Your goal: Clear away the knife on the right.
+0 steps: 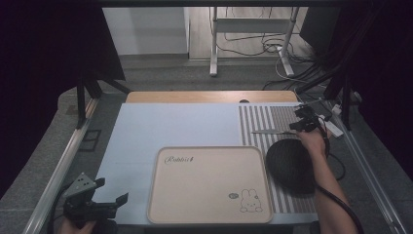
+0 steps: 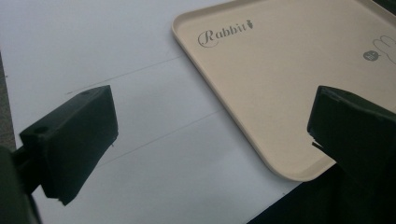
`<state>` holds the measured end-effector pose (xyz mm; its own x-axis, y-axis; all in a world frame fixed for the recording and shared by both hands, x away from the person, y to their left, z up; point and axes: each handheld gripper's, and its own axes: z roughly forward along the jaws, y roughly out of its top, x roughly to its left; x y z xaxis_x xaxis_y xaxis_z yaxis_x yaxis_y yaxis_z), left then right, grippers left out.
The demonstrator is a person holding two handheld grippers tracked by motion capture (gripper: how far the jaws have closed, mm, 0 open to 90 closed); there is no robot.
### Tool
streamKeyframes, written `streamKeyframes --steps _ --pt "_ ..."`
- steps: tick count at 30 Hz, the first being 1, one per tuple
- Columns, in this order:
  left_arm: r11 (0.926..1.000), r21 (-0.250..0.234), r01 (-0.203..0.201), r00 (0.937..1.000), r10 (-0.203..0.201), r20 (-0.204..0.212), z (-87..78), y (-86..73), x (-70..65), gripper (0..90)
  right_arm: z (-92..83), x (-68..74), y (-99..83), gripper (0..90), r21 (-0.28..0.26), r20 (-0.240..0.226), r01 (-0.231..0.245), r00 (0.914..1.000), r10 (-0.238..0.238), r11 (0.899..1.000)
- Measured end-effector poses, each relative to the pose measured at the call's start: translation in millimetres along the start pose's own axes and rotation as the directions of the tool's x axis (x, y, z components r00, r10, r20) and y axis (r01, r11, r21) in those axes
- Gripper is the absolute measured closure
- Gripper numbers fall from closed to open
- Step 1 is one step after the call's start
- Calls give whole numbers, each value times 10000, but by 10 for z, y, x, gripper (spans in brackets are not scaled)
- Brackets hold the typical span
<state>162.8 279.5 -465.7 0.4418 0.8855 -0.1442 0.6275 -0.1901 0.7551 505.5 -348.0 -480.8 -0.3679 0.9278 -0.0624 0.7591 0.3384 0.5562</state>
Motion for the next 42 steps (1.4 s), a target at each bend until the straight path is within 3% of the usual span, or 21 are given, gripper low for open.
streamKeyframes --steps 2,10,14,18,22,27,32,36,42 --pt "10000 -3 9 10000 -9 8 0 0 1 19 28 -33 18 897 117 -101 -124 9999 125 9999" --pt "10000 14 2 10000 -2 -3 2 1 1 19 154 -163 51 897 339 288 -600 9978 590 9976" --pt "10000 24 -5 10000 5 -10 2 1 -1 19 238 -236 9 897 744 870 -426 9956 361 9963" --pt "10000 47 -58 10000 58 -26 2 1 -8 20 210 -312 -47 898 811 874 -467 9954 396 9956" --pt "9999 48 -92 9999 92 -49 -1 -1 -15 20 151 -333 -98 898 1186 605 -442 9975 372 9920" --pt "9999 37 -103 9999 103 -21 -1 0 -12 19 42 -300 -189 898 1894 58 85 9999 -98 9819" --pt "9998 80 -166 9999 166 -33 8 9 -17 20 -5 -296 -238 898 2181 -312 261 9993 -198 9756" --pt "9998 84 -164 9999 165 -25 12 12 -18 19 -29 -303 -264 898 2303 -589 145 9983 -9 9730" --pt "9998 65 -168 9999 168 -20 9 11 -16 20 -31 -278 -256 897 2407 -574 258 9983 -123 9702"
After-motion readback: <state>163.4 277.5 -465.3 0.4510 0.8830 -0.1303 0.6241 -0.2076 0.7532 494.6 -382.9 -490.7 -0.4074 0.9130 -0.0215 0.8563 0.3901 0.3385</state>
